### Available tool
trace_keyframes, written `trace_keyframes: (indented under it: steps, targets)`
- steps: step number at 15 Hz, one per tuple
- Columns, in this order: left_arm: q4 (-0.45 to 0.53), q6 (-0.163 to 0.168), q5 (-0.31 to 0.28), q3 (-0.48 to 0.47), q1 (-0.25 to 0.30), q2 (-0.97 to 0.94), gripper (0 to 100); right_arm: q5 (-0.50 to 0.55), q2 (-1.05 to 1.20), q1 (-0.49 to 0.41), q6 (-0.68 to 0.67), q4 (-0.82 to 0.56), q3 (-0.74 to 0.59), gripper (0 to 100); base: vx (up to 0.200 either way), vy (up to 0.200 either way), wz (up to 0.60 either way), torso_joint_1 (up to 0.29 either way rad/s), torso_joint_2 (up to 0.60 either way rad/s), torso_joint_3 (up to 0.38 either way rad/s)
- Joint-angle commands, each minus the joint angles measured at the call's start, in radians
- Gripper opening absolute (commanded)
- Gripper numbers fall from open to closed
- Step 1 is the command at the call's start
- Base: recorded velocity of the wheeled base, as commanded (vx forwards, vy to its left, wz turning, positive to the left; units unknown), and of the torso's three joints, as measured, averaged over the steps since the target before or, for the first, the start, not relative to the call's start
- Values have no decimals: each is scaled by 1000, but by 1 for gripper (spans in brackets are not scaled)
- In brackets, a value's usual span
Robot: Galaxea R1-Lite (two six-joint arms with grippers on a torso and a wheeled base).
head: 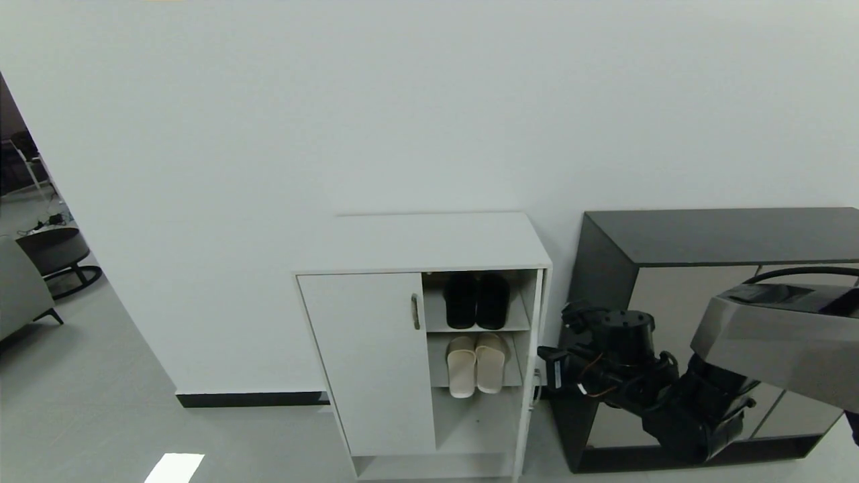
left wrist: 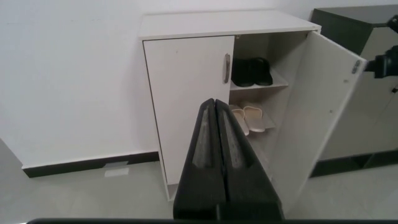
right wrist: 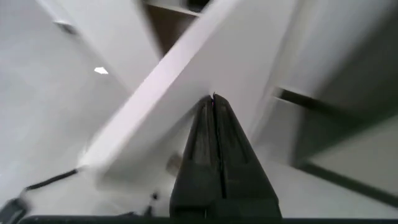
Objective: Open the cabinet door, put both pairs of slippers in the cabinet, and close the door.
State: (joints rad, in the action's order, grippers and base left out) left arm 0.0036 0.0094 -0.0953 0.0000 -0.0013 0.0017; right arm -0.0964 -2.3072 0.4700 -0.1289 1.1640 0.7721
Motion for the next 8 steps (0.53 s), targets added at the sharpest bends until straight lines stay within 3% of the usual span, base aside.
trace_keyframes:
  steps: [1, 8]
  targets:
    - [-1, 0, 0, 0, 0, 1, 0, 1, 20, 36, -38, 0, 9, 0, 0, 0, 0, 0, 0, 0]
    - [-1, -2, 0, 0, 0, 1, 0, 1, 103, 50, -52, 59, -82, 0, 0, 0, 0, 0, 0, 0]
